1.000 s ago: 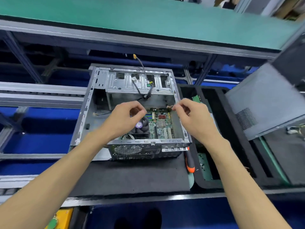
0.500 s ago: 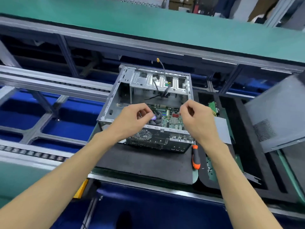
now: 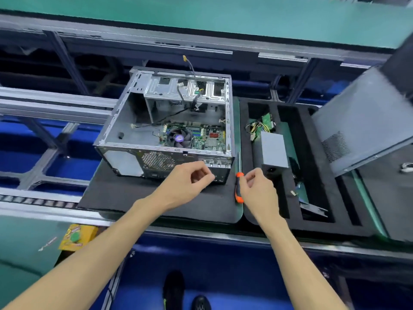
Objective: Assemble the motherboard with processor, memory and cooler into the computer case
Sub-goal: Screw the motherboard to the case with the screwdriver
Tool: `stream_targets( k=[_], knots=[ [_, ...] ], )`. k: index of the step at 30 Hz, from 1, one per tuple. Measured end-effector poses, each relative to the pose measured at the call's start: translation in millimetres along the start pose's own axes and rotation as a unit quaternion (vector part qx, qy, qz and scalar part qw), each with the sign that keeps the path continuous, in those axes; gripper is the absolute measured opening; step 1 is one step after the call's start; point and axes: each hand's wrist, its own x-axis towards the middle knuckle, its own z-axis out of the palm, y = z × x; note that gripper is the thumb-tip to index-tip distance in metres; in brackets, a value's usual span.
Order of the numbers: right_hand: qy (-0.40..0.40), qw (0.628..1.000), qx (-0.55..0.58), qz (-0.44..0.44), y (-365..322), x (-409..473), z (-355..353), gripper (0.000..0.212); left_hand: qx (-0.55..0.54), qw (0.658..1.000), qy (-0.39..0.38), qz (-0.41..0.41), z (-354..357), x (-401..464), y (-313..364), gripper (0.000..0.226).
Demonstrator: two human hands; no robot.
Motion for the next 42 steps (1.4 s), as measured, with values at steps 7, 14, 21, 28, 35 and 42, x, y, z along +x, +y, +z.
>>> stream_targets(
  k=[7,14,21,28,35,42],
  knots=[
    [-0.059,0.992,-0.058,0.092,33,2,49,0.051,0.038,0.992,-0.112,-0.038,30,21,-17,0.011],
    [-0.009,0.989,0.041,0.141,36,5,41,0.024,0.054,0.978,-0.199,-0.013,54,44,-28,0.014],
    [0.160,0.923,0.332,0.113,47,-9,-38,0.007,0.071,0.962,-0.260,0.032,90,75,-23,0.016],
    [0.293,0.858,0.410,0.101,68,5,-92,0.020,0.085,0.983,-0.157,-0.035,142,105,-10,0.021],
    [0.325,0.856,0.395,0.078,99,32,-95,0.014,0.190,0.961,-0.189,-0.070,214,148,-9,0.025],
    [0.320,0.864,0.385,0.057,131,62,-86,0.017,0.318,0.919,-0.222,-0.073,262,185,-26,0.009]
  ],
)
